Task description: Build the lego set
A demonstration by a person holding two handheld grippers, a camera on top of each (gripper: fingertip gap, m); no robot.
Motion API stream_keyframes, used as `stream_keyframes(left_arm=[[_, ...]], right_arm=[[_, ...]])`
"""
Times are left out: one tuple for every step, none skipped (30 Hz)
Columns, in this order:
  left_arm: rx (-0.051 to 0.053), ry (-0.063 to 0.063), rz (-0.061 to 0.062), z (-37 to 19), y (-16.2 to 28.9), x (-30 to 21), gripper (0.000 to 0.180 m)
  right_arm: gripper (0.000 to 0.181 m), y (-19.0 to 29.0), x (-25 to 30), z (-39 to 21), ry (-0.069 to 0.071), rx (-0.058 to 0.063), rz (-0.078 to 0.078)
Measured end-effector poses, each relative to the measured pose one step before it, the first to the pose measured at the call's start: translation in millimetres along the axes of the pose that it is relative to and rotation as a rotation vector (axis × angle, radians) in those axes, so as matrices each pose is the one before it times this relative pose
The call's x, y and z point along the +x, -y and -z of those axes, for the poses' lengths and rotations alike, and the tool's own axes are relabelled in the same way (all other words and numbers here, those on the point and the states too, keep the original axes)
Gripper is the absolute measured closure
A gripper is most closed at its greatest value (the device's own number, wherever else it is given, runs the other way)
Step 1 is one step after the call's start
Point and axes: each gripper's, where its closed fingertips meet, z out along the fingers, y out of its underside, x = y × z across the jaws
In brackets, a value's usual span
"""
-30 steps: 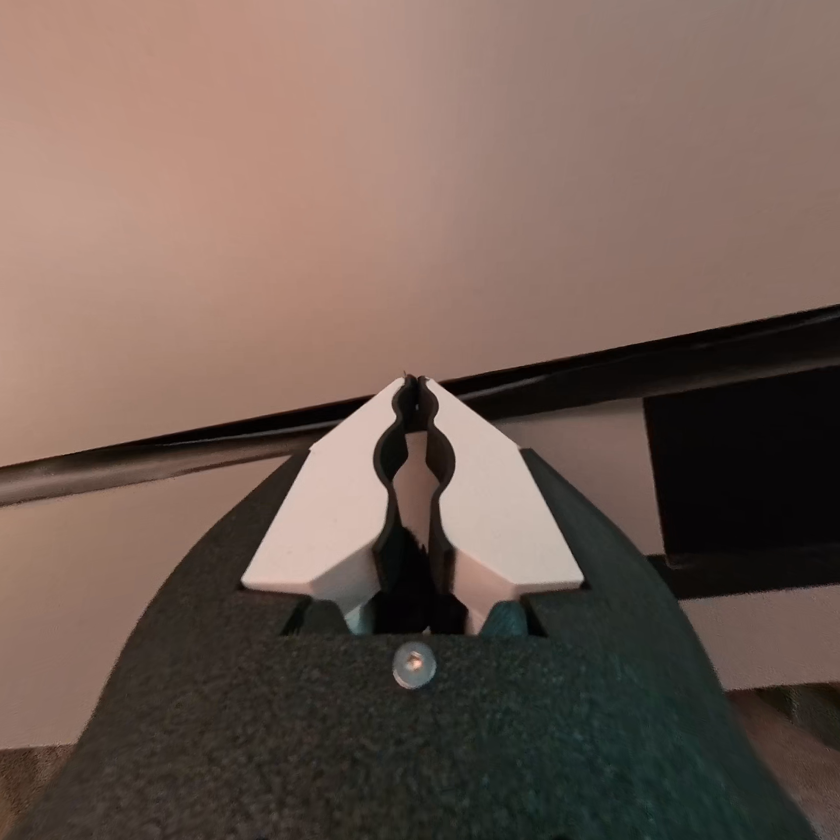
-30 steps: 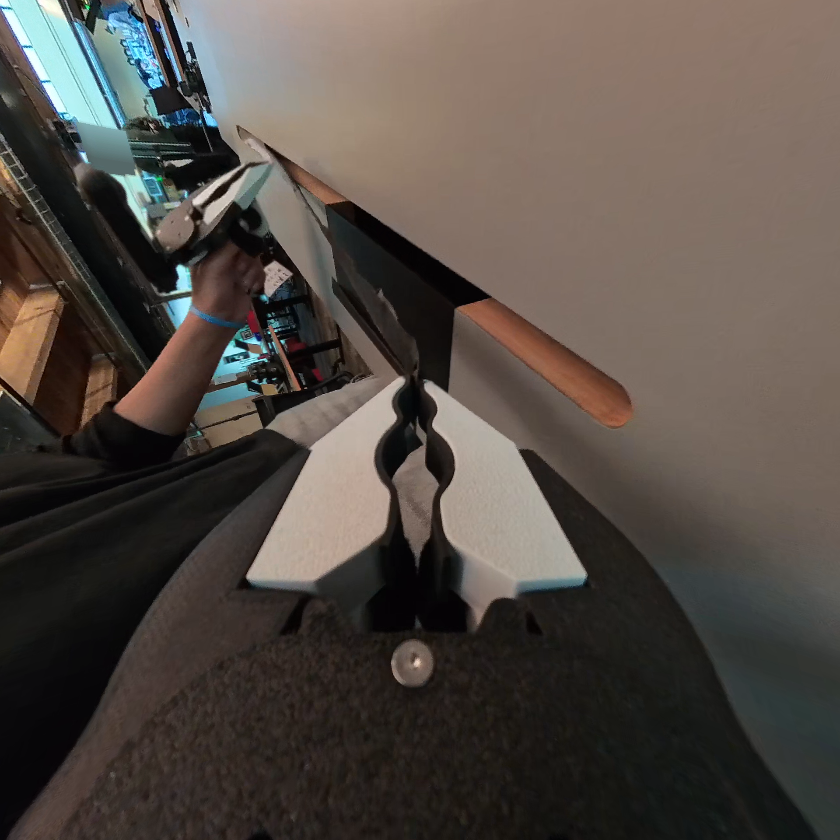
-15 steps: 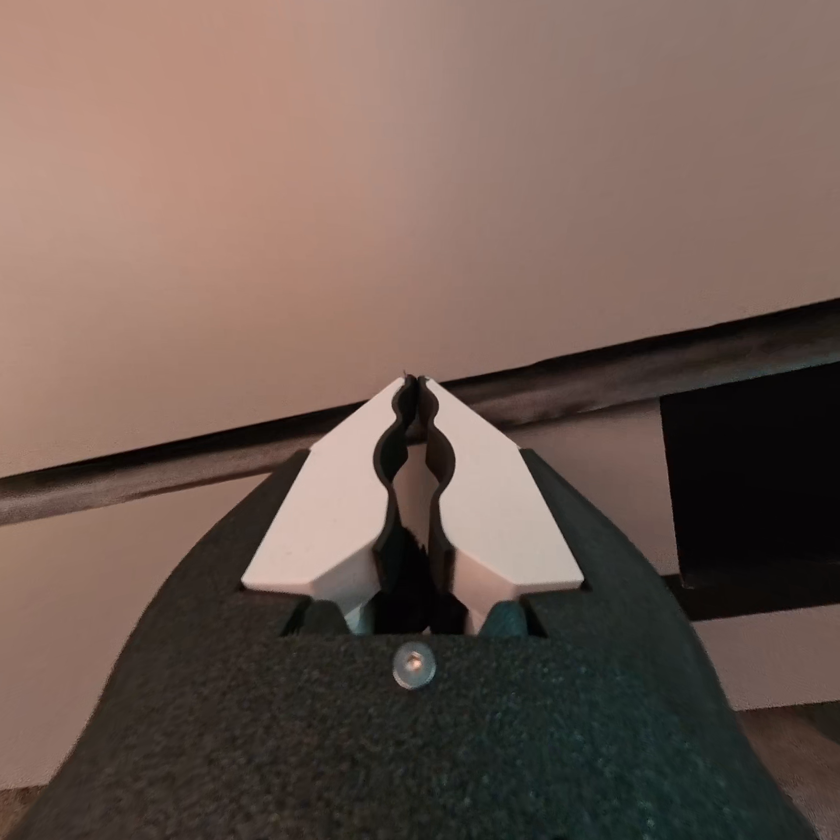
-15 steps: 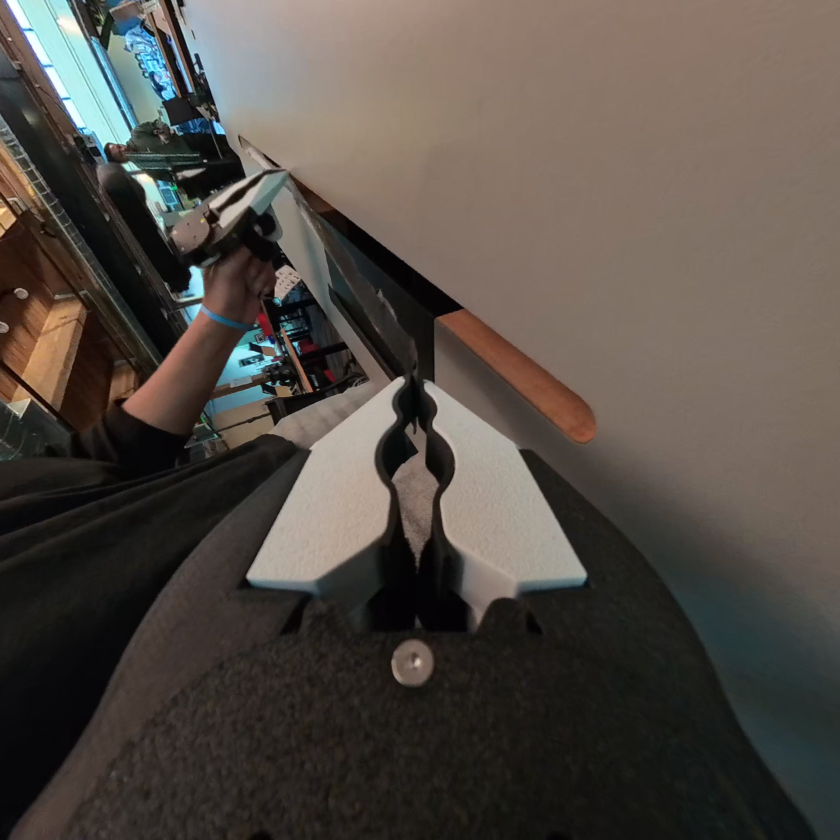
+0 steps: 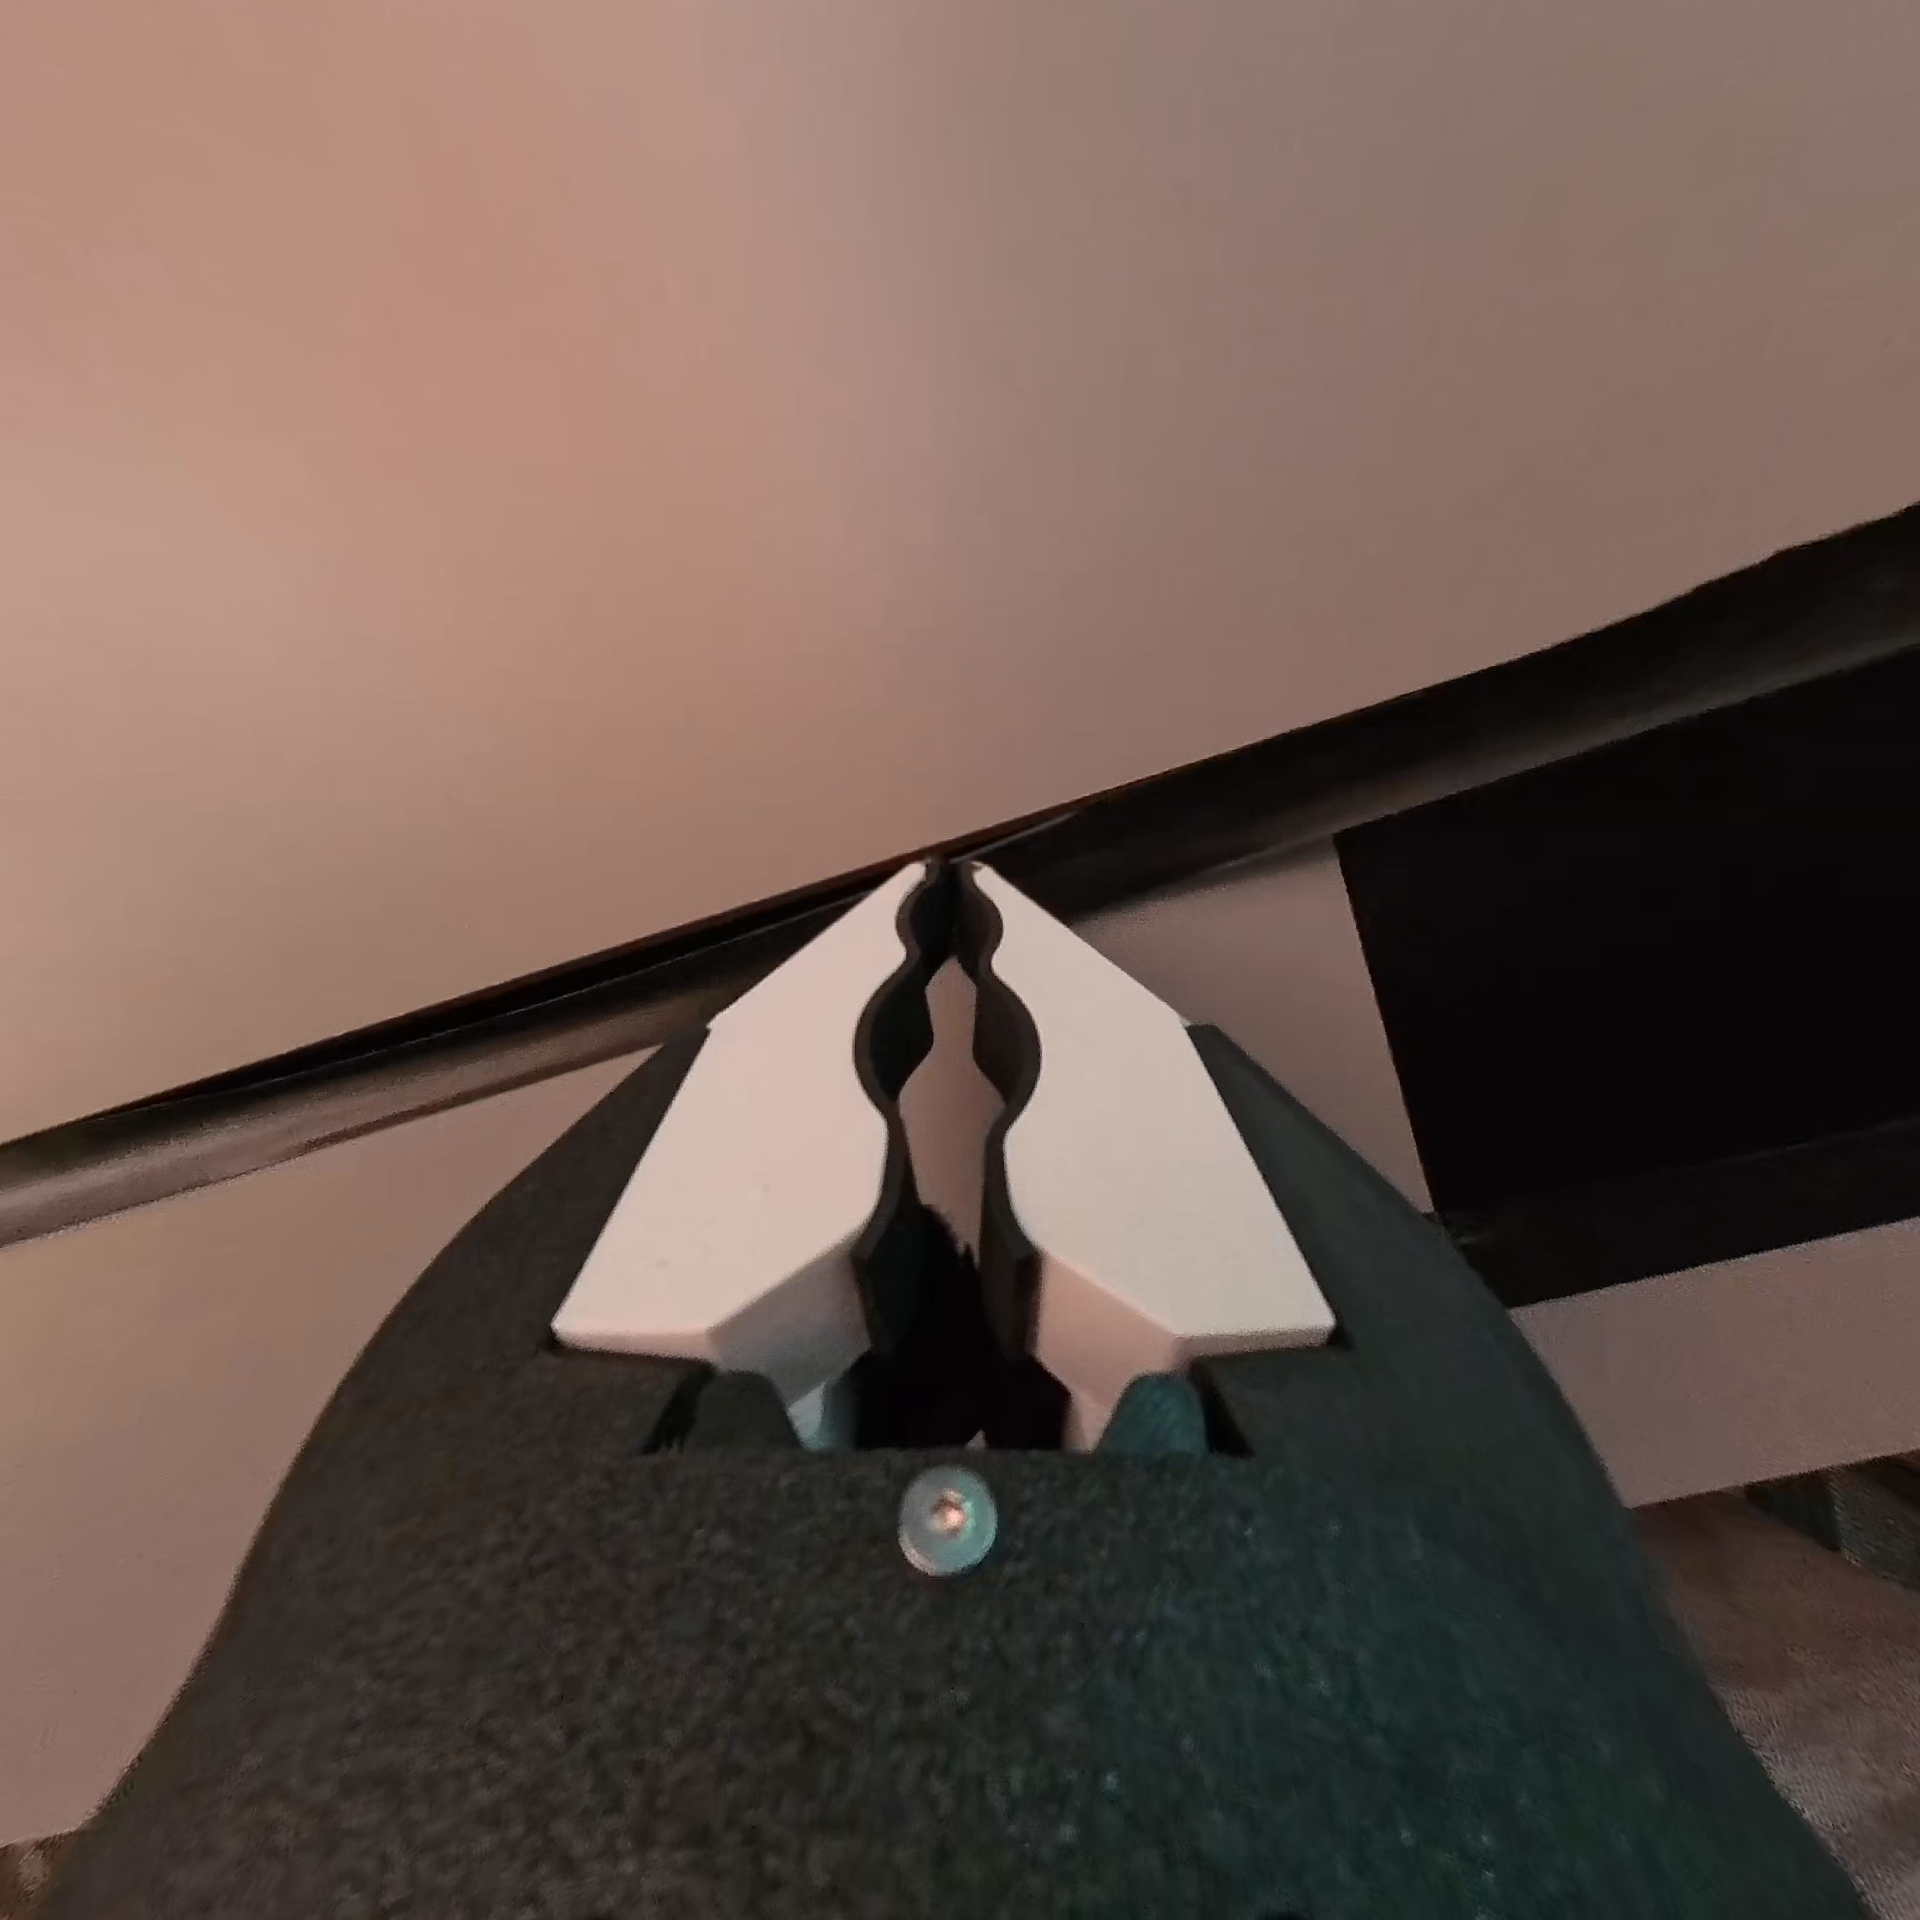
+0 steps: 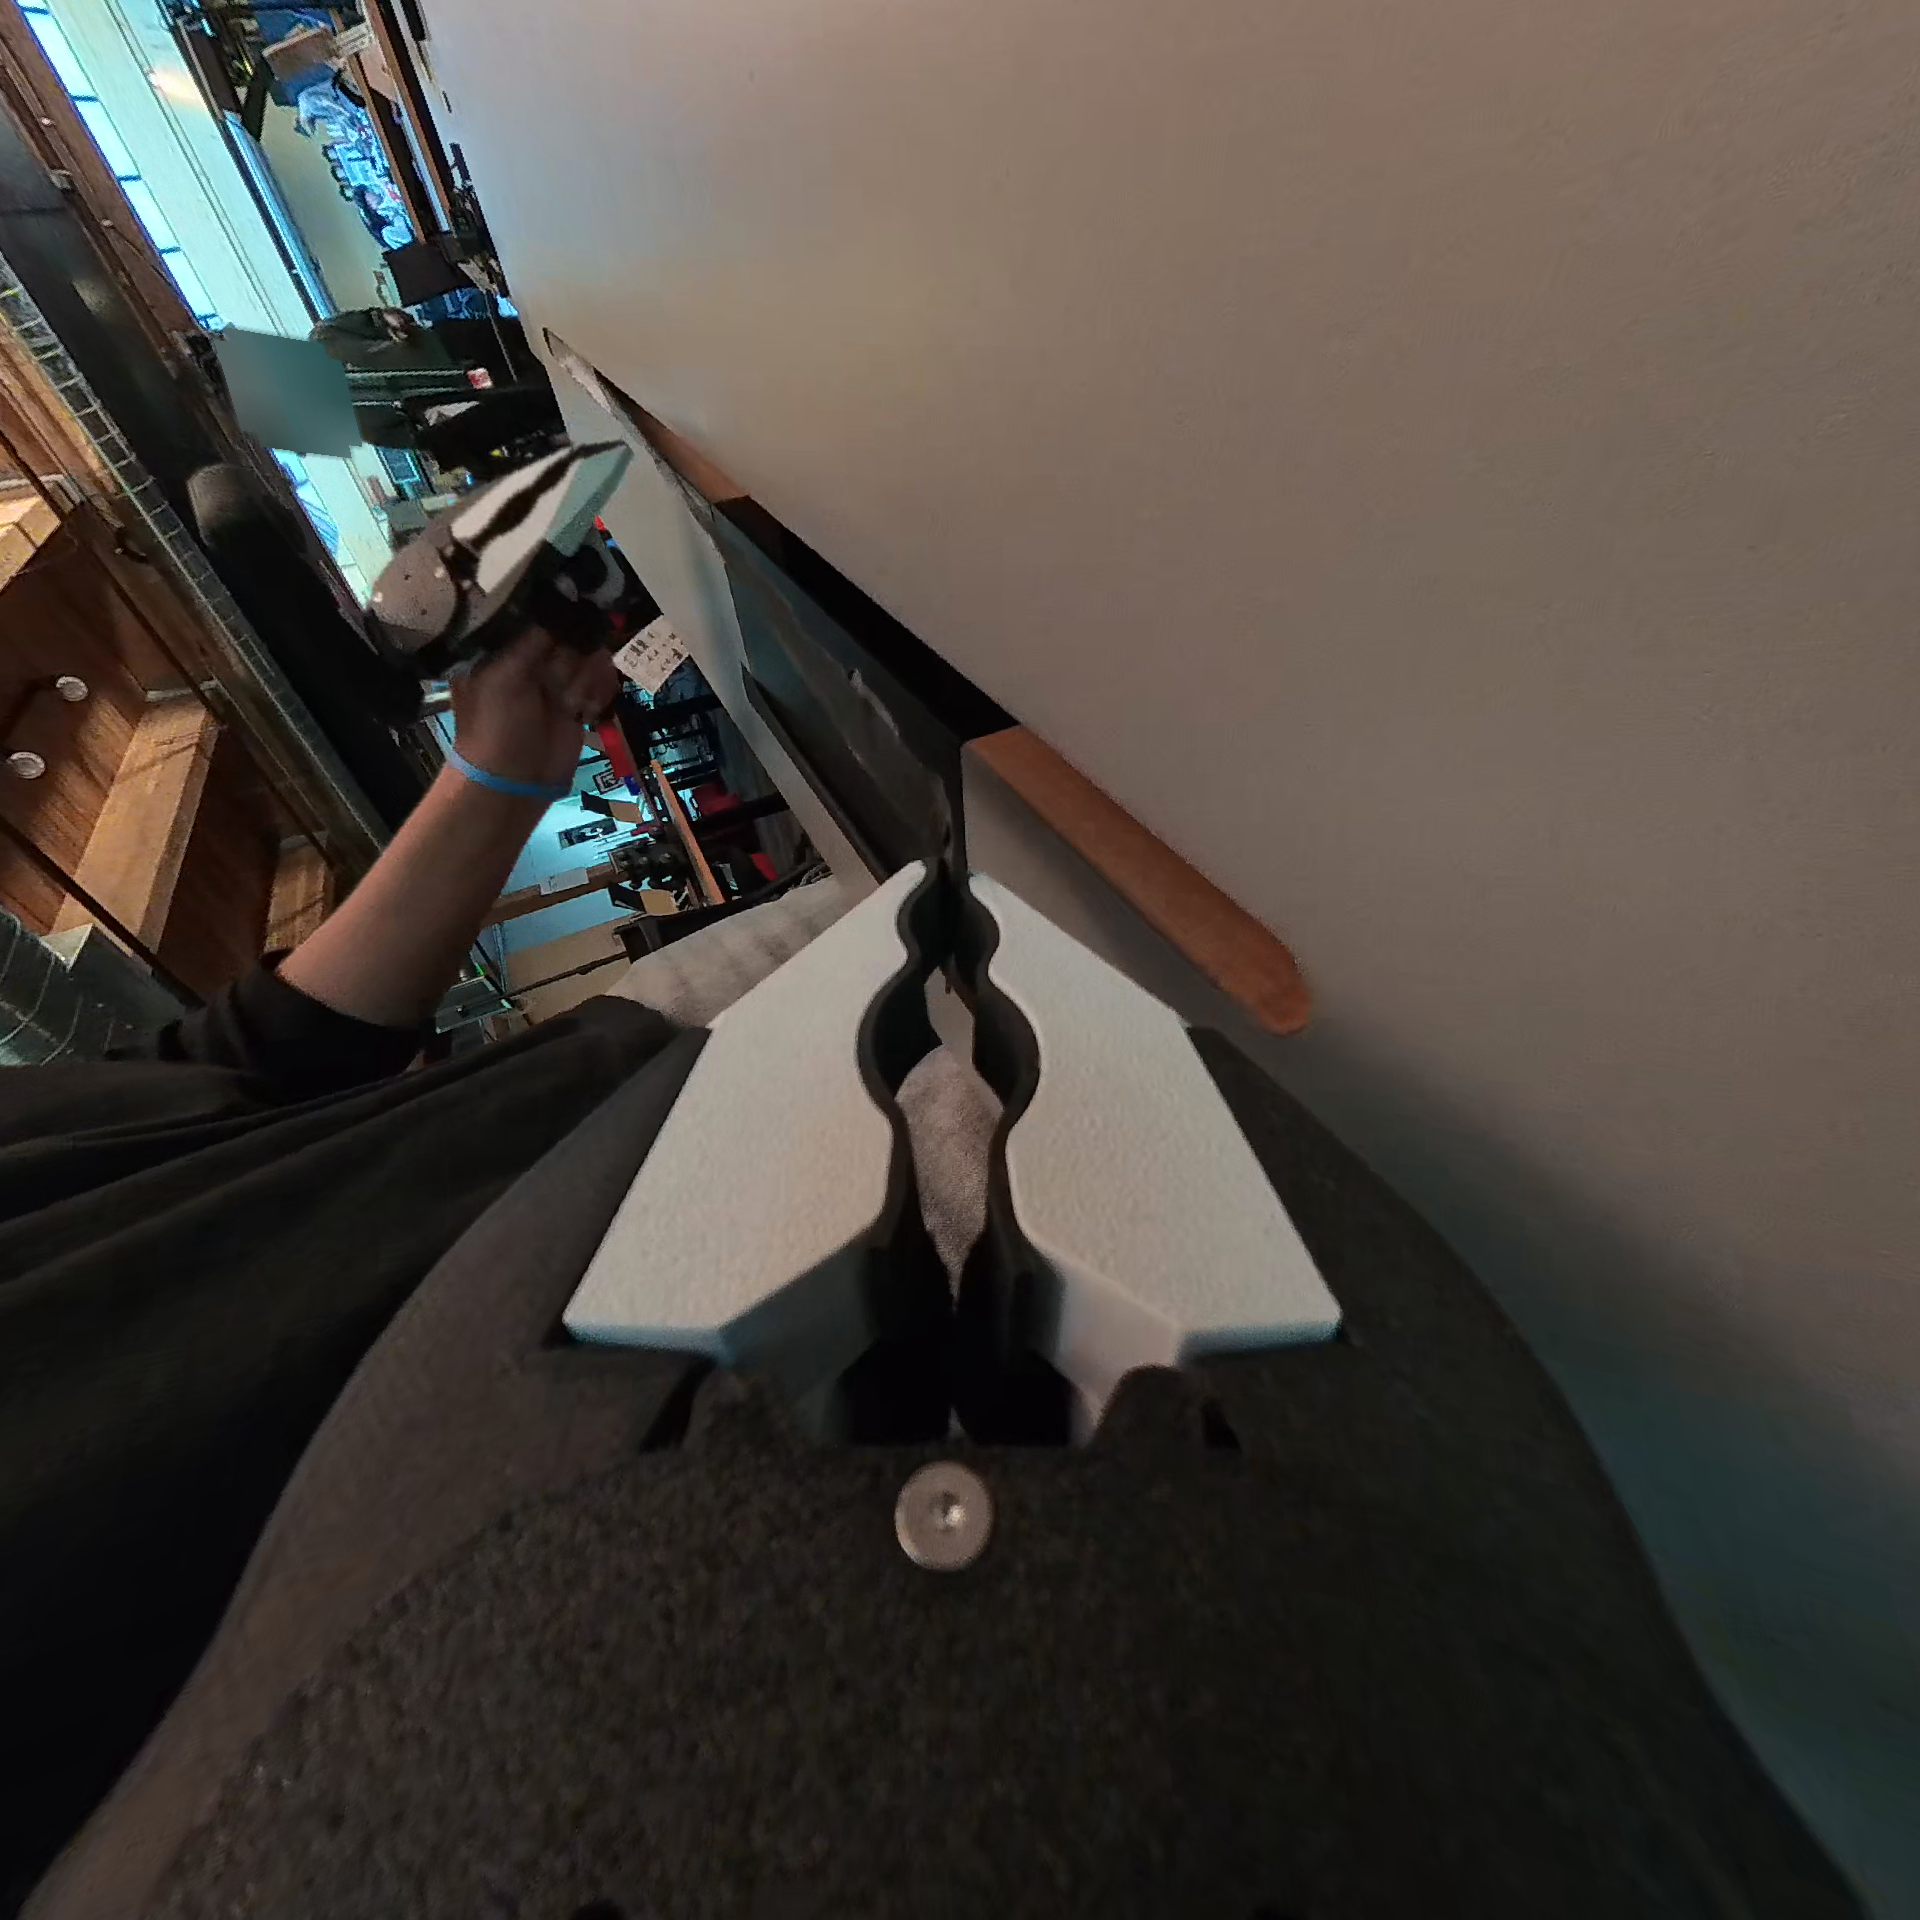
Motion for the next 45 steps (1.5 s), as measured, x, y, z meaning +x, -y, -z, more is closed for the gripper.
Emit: stream_keyframes(left_arm=[[0.0024,-0.0055,0.0017,0.53,-0.66,1.57,0.180],[-0.0024,-0.0128,0.0090,-1.35,-0.70,2.07,0.180],[-0.0059,-0.0143,0.0090,-1.58,-0.44,2.55,0.180],[-0.0023,-0.0056,0.0022,-0.84,-0.22,2.22,0.180],[-0.0024,-0.0006,-0.0050,-1.60,-0.04,1.33,0.180],[-0.0070,0.0004,-0.0074,-2.62,-0.19,1.45,0.180],[-0.0109,0.0041,-0.0065,-2.98,-0.51,1.03,0.180],[-0.0084,0.0089,-0.0045,-2.94,1.05,0.21,0.180],[-0.0030,0.0038,0.0004,-2.11,-0.95,0.75,0.180],[-0.0034,-0.0034,0.0054,-2.06,-0.76,0.95,0.180],[0.0027,0.0004,0.0033,-1.89,0.93,0.14,0.180],[0.0063,0.0021,-0.0014,-0.83,1.52,-0.08,0.180],[0.0026,0.0007,-0.0026,-0.63,1.23,0.85,0.180],[0.0049,0.0008,-0.0018,-0.77,2.17,0.73,0.180],[0.0024,0.0032,-0.0012,-0.43,1.04,0.59,0.180],[0.0026,0.0028,0.0015,0.14,-0.17,0.39,0.180],[0.0051,0.0017,0.0054,-0.01,-0.45,0.03,0.180],[0.0047,0.0018,0.0060,-0.78,0.16,-0.16,0.180],[0.0006,0.0026,0.0033,-0.24,0.00,-0.34,0.180],[-0.0042,-0.0031,-0.0029,-0.27,0.42,1.03,0.180],[-0.0036,-0.0031,-0.0080,-0.66,0.87,1.44,0.180],[-0.0001,-0.0038,-0.0069,0.15,-0.09,2.86,0.180],[0.0022,-0.0033,-0.0015,0.66,-0.69,2.96,0.180],[0.0042,0.0000,0.0013,0.02,0.25,3.51,0.180],[0.0043,0.0048,-0.0011,0.03,0.26,2.90,0.180],[0.0024,0.0017,-0.0029,0.43,0.14,2.96,0.180],[-0.0013,-0.0059,0.0008,-0.12,-0.79,4.11,0.180],[0.0005,-0.0066,0.0028,-0.31,-0.49,4.05,0.180],[0.0032,-0.0032,-0.0011,-0.20,0.38,3.54,0.180],[0.0041,-0.0015,-0.0050,0.28,0.50,2.87,0.180],[0.0053,-0.0032,-0.0036,1.28,0.87,3.98,0.180],[0.0052,-0.0054,-0.0015,1.18,1.00,3.96,0.180],[0.0070,-0.0026,-0.0049,0.24,1.58,2.35,0.180],[0.0080,0.0025,-0.0086,-0.86,2.00,1.80,0.180],[0.0036,0.0054,-0.0081,-1.47,2.23,1.38,0.180],[0.0092,0.0164,-0.0057,-0.77,3.06,-0.89,0.180],[0.0131,0.0194,0.0005,0.69,2.61,-2.20,0.180],[0.0010,0.0066,0.0094,0.28,0.67,-0.62,0.180],[-0.0160,-0.0061,0.0130,-2.03,-1.68,0.32,0.180],[-0.0085,-0.0031,0.0083,-2.69,-1.16,-0.44,0.180],[0.0060,0.0012,0.0028,-0.71,-0.37,-0.53,0.180],[0.0030,-0.0011,-0.0027,0.38,-0.26,-0.32,0.180],[-0.0044,-0.0026,-0.0061,0.03,-0.76,-0.27,0.180],[-0.0045,-0.0004,-0.0059,-0.49,-0.55,0.08,0.180],[-0.0007,-0.0002,-0.0025,-0.41,0.43,0.47,0.180]], right_arm=[[0.181,-0.16,0.37,-0.06,0.0006,-0.0010,0.0008],[0.181,0.82,0.87,0.09,-0.0010,0.0002,0.0017],[0.181,0.29,0.32,-0.09,-0.0023,-0.0002,-0.0001],[0.181,0.83,1.01,-0.40,-0.0023,-0.0013,-0.0006],[0.181,0.36,0.93,0.65,-0.0013,-0.0014,-0.0019],[0.181,0.57,0.74,-0.90,-0.0008,-0.0015,-0.0030],[0.181,0.24,1.22,-1.25,0.0005,-0.0039,-0.0028],[0.181,-0.48,0.06,-0.33,0.0008,-0.0029,-0.0003],[0.181,-0.13,0.80,-1.31,0.0002,-0.0016,-0.0005],[0.181,-0.18,0.24,0.16,-0.0008,-0.0018,0.0001],[0.181,0.06,0.29,-0.12,-0.0026,0.0027,0.0027],[0.181,0.25,0.67,-0.38,-0.0023,0.0012,0.0009],[0.181,-0.17,0.22,0.31,-0.0001,0.0010,-0.0004],[0.181,-0.54,0.39,-0.36,0.0005,0.0000,-0.0017],[0.181,-0.21,0.73,-0.37,0.0009,-0.0004,-0.0015],[0.181,-1.01,0.20,-0.51,0.0002,-0.0022,-0.0016],[0.181,-0.63,0.66,-0.25,-0.0005,-0.0023,-0.0007],[0.181,0.25,0.63,-0.41,-0.0013,0.0022,0.0000],[0.181,-0.18,0.85,-0.27,-0.0012,0.0013,-0.0012],[0.181,-0.13,0.57,-0.22,-0.0017,-0.0005,-0.0017],[0.181,0.08,0.56,-0.25,-0.0016,0.0024,-0.0002],[0.181,0.26,0.04,0.06,-0.0001,0.0035,0.0009],[0.181,-0.05,0.16,-0.04,0.0011,0.0012,0.0003],[0.181,0.19,-0.16,0.32,0.0018,-0.0014,0.0007],[0.181,-0.30,-0.06,-0.13,0.0021,-0.0009,0.0012],[0.181,-0.07,0.20,0.57,0.0010,-0.0007,0.0011],[0.181,-0.17,-0.02,-0.60,0.0012,-0.0008,0.0002],[0.181,0.23,-0.02,-0.16,0.0000,-0.0008,0.0004],[0.181,-0.33,-0.10,-0.18,-0.0014,-0.0012,0.0005],[0.181,-0.04,-0.05,-0.23,-0.0002,-0.0008,-0.0004],[0.181,-0.20,0.21,-0.19,0.0013,-0.0004,-0.0012],[0.181,-0.90,0.00,-0.41,0.0024,0.0006,-0.0014],[0.181,-0.13,-0.57,-0.14,0.0013,0.0005,-0.0005],[0.181,-0.39,-0.44,-0.37,0.0007,-0.0008,0.0007],[0.181,-0.09,0.02,-0.57,0.0017,-0.0008,0.0002],[0.181,-0.04,-0.40,-0.19,0.0017,-0.0001,-0.0009],[0.181,0.18,0.21,0.23,0.0013,0.0000,-0.0005],[0.181,0.07,0.17,0.00,0.0006,0.0005,0.0002],[0.181,-0.15,-0.11,0.65,0.0005,0.0002,0.0008],[0.181,0.07,-0.02,0.21,0.0005,-0.0001,0.0013],[0.181,0.61,-0.24,0.60,0.0017,-0.0009,0.0011],[0.181,0.05,-0.32,1.15,0.0013,-0.0013,0.0008],[0.181,0.92,-0.45,-0.24,0.0032,-0.0001,0.0007],[0.181,0.53,-0.32,0.43,0.0020,-0.0007,0.0013],[0.181,0.42,0.13,0.06,-0.0001,-0.0018,0.0020]])
